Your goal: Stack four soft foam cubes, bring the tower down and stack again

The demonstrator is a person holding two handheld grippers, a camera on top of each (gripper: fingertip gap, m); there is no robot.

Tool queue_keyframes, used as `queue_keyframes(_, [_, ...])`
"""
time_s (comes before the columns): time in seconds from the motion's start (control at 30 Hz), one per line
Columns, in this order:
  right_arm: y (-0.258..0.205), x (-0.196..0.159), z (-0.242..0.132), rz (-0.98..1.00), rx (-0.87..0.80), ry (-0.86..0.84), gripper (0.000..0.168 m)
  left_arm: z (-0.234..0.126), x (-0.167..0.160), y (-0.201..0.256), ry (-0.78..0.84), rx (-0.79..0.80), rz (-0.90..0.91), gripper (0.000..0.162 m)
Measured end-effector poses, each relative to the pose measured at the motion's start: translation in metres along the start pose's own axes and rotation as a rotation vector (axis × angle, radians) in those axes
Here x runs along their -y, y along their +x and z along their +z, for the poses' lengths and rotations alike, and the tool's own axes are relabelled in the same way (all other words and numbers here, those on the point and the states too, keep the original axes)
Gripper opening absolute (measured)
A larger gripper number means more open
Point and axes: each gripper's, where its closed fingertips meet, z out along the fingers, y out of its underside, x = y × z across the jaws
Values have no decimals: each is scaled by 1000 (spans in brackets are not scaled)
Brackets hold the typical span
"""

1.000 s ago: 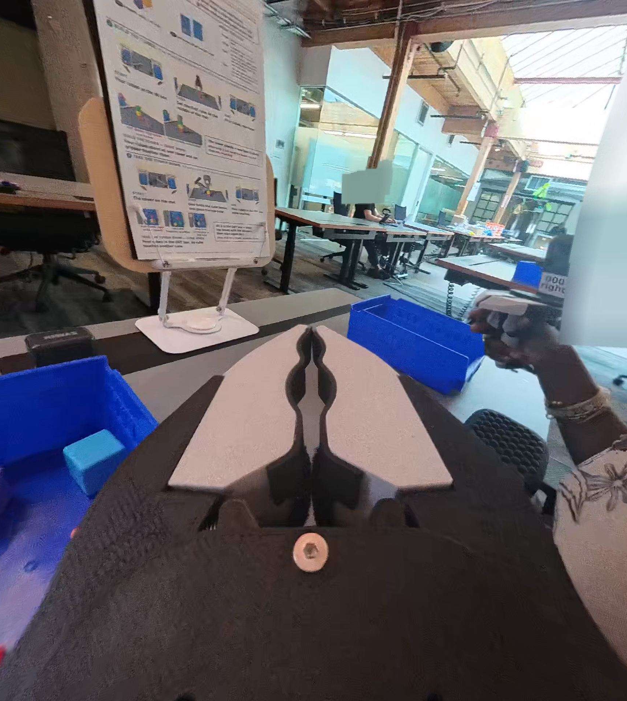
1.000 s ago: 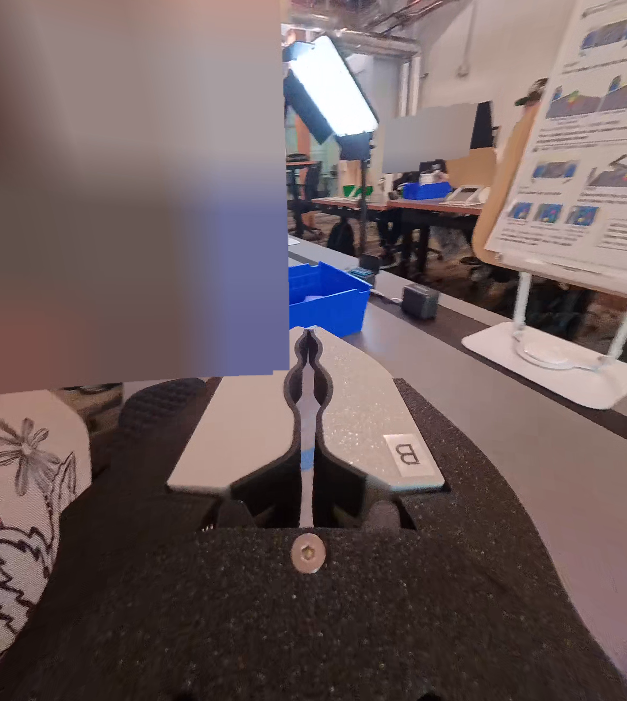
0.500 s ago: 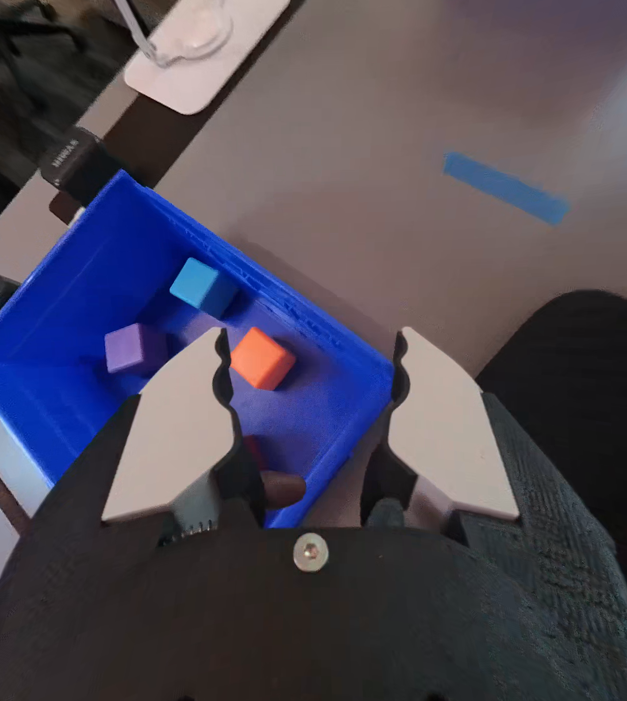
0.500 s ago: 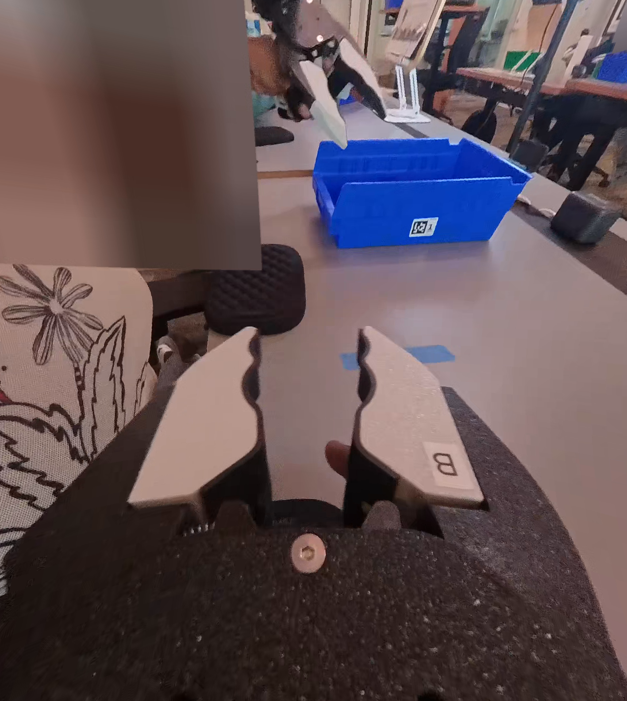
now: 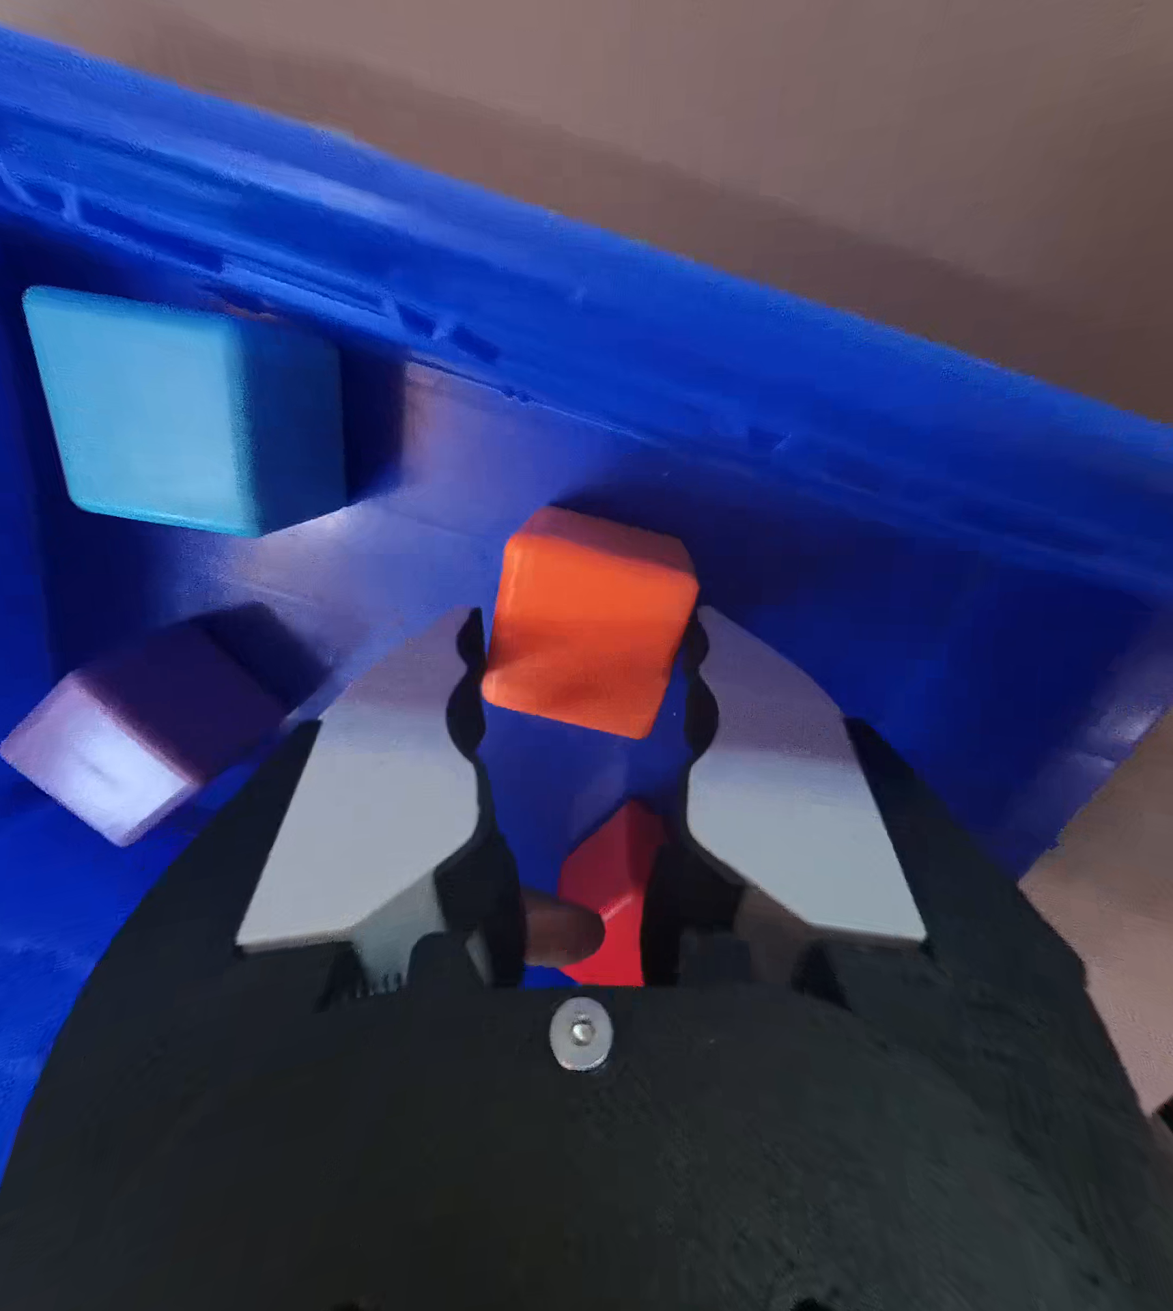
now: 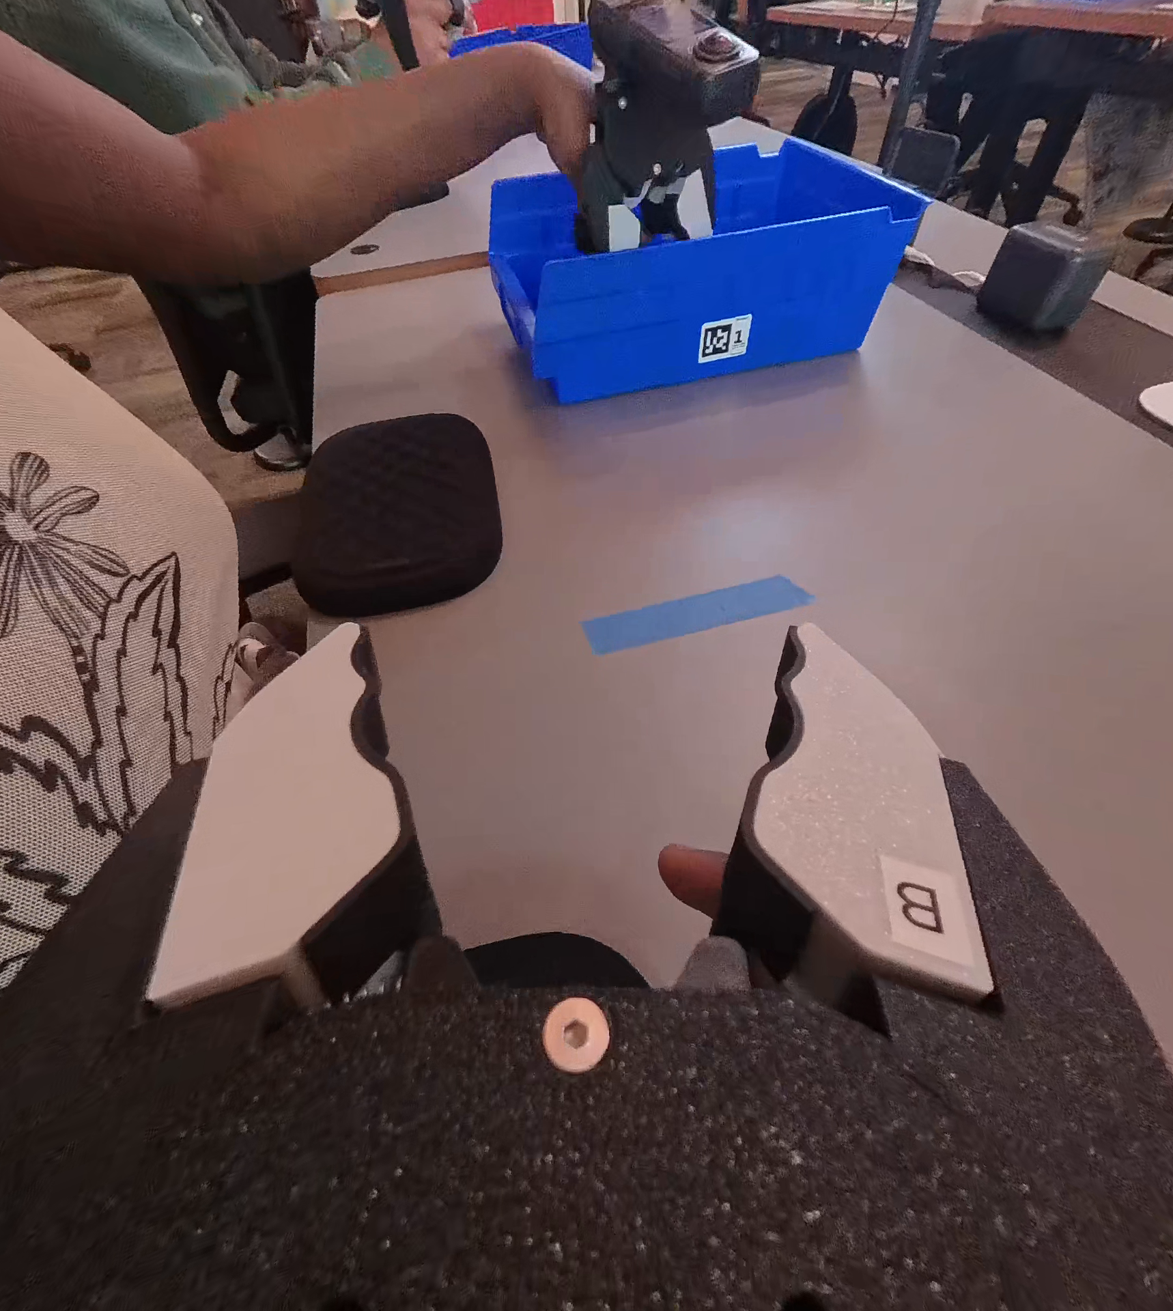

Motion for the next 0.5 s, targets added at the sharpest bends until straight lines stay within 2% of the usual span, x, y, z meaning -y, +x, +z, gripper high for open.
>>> queue_keyframes(0.1, [2, 5, 2, -22, -3, 16, 90, -16, 1, -14, 83, 113, -140, 52])
queue_keyframes(0.17, [0, 14, 5, -38, 16, 79, 73, -49, 16, -23, 334, 225, -301, 52])
queue_keyframes(0.27, [1, 29, 11, -75, 7, 180, 67, -124, 50, -8, 853, 317, -473, 51])
queue_keyframes(0.33, [3, 42, 17, -89, -9, 231, 70, -179, 84, 33, 1257, 240, -459, 51])
queue_keyframes(0.4, [-1, 60, 22, -50, 23, 311, 73, -222, 116, 92, 1621, 92, -343, 51])
queue_keyframes(0.43, [-6, 72, 23, -10, 64, 364, 73, -233, 128, 118, 1741, 23, -291, 51])
queue_keyframes(0.5, [-18, 96, 25, 73, 164, 475, 63, -235, 151, 158, 1857, -80, -227, 51])
